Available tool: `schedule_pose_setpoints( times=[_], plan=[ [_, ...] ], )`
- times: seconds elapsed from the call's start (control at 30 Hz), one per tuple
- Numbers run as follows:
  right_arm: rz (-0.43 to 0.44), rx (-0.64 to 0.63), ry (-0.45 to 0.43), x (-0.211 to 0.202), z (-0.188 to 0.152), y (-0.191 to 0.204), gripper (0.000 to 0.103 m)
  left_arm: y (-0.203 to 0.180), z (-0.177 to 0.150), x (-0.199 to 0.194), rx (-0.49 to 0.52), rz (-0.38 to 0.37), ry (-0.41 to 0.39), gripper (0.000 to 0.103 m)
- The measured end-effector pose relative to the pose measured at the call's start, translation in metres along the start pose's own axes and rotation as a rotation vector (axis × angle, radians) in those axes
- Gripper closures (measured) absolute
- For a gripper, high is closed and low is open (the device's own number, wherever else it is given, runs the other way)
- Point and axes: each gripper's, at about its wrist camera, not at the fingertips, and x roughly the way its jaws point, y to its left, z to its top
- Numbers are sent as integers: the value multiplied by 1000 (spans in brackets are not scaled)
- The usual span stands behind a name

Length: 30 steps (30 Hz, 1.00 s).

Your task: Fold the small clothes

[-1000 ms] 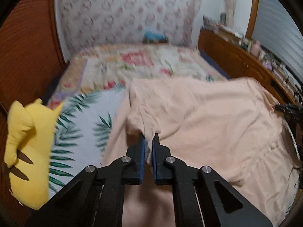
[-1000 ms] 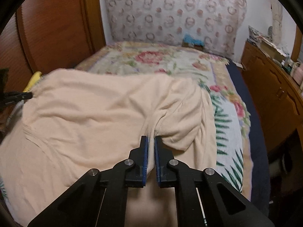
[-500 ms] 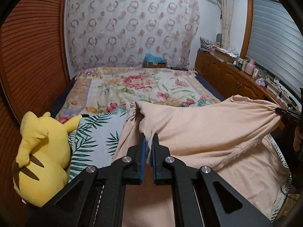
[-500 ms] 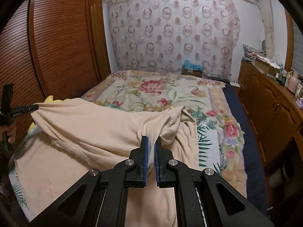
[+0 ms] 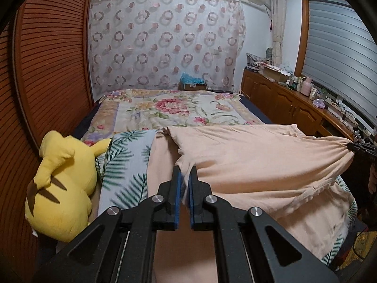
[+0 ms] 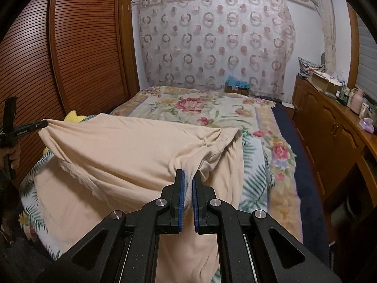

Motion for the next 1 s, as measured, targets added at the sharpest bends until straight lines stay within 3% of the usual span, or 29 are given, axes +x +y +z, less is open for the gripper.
schedule_pose_setpoints(
  times=[0.43, 0.63, 0.7, 0.77, 0.9, 0.97, 1.0],
  plan=[
    [6, -7, -6, -64, -38, 14, 97, -10, -32, -50, 13, 7, -4, 96],
    [14, 11, 56, -67, -59, 15, 97, -12, -60, -37, 19, 14, 76, 96],
    [-7, 29, 84, -62, -65, 13, 97, -12, -70, -30, 12, 17, 108, 88],
    [-14, 39, 107, -58, -65, 12, 97, -10, -77, -29, -7, 9, 117, 66],
    [-30, 41, 107, -55, -61, 14, 90, -5, -84, -27, -19, 17, 138, 55],
    [-23, 42, 104, -52, -58, 14, 81, -4, -87, -26, -20, 22, 145, 36],
    [-21, 39, 103, -50, -56, 16, 72, -3, -89, -25, -24, 21, 147, 32]
  ],
)
